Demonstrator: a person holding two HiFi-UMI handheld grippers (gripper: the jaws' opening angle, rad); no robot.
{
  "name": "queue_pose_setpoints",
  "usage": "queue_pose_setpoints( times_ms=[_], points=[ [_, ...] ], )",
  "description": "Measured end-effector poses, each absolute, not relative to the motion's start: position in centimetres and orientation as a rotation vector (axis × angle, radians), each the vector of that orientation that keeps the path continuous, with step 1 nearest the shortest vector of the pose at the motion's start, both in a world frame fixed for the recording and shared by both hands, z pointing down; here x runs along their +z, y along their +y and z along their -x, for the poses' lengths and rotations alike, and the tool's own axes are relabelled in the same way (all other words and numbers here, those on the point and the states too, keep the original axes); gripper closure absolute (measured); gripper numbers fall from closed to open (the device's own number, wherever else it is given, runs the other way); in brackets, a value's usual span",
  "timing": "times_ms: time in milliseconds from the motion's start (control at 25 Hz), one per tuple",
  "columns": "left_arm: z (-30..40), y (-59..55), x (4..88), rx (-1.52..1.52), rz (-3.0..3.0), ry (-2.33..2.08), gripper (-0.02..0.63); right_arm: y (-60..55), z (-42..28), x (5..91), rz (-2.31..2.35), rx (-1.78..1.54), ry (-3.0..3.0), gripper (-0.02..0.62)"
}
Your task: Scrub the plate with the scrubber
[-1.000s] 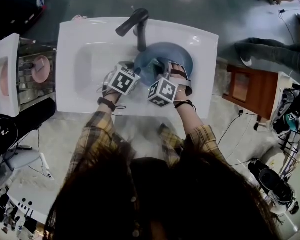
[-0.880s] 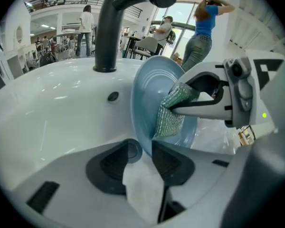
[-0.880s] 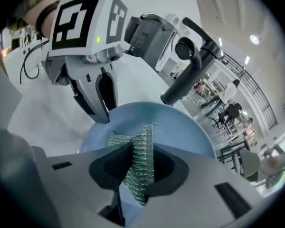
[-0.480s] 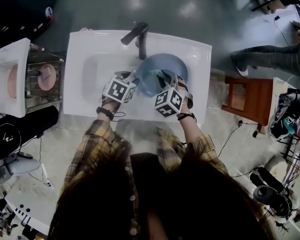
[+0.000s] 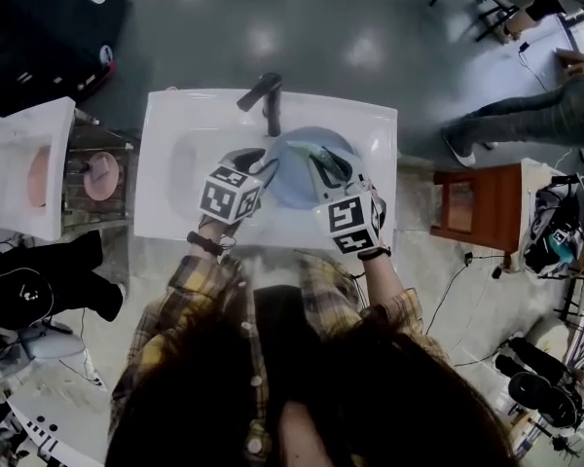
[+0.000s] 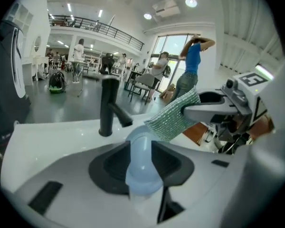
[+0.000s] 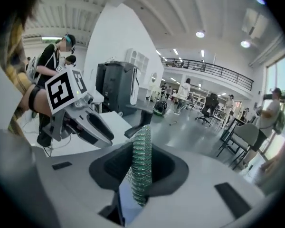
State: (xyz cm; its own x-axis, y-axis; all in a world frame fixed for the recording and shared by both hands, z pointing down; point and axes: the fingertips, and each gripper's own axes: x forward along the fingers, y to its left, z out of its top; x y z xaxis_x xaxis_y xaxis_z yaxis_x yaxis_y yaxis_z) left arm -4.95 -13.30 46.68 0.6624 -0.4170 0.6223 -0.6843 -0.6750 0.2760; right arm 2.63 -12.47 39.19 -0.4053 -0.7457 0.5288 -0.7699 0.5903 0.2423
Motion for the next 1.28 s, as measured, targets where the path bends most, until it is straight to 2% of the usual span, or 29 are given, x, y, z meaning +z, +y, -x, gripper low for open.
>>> queue_pose_setpoints(
  times_ms=[200, 280, 600, 1280],
  points=[
    [4.4, -14.1, 39.3, 0.444, -2.473, -0.872, 0.517, -12.8, -3.3, 33.4, -1.356, 0.198, -2.379, 0.492],
    [4.0, -14.4, 36.4, 0.362, -2.523, -0.881, 0.562, -13.0, -3.7, 31.3, -1.416, 0.22, -2.429, 0.492],
    [2.3, -13.3, 26.4, 0.012, -2.674, -0.819, 0.588, -12.6, -4.6, 25.1, -1.52, 0.151, -2.569, 0.492],
    [1.4, -11.0, 22.4, -0.041, -2.776, -0.783, 0.592, -11.4, -4.1, 23.4, -1.503, 0.148, -2.632, 0.495]
  ],
)
